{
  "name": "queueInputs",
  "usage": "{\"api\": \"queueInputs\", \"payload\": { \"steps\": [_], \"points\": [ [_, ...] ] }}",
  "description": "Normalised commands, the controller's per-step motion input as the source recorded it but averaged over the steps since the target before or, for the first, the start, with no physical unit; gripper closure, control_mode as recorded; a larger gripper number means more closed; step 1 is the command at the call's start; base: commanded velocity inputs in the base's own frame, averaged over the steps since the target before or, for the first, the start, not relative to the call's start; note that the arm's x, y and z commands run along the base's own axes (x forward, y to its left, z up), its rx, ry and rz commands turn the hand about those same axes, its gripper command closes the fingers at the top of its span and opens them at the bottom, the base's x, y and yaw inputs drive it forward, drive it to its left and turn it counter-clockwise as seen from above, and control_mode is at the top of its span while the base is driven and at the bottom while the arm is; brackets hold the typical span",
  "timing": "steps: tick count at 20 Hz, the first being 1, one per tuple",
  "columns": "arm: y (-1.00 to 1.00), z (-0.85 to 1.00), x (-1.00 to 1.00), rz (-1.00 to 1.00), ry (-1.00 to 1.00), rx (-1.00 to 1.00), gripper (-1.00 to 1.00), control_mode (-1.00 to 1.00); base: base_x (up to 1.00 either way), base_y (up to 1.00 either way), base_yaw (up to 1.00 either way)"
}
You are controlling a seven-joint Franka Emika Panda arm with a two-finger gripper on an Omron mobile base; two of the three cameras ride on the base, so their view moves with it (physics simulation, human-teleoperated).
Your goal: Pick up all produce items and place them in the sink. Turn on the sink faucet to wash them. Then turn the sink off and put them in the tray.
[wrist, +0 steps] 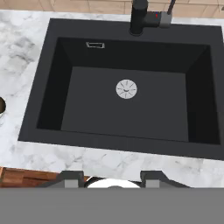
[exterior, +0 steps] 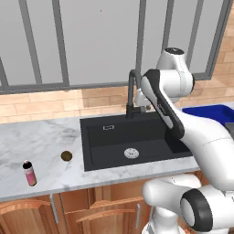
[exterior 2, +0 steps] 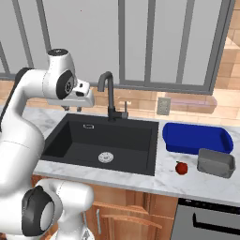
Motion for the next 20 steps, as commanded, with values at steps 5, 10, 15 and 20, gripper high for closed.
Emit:
{"api": "queueInputs", "payload": {
  "steps": [5,10,15,20],
  "points": [
    [0.12,0.0,-0.21,0.0,-0.02,-0.02,-1.0,-1.0,0.0,0.0,0.0],
    [0.67,0.0,-0.05,0.0,0.0,-0.05,-1.0,-1.0,0.0,0.0,0.0],
    [0.93,-0.01,0.0,0.0,0.07,-0.08,-1.0,-1.0,0.0,0.0,0.0],
    [0.9,-0.04,0.0,0.0,0.12,-0.05,-1.0,-1.0,0.0,0.0,0.0]
  ]
}}
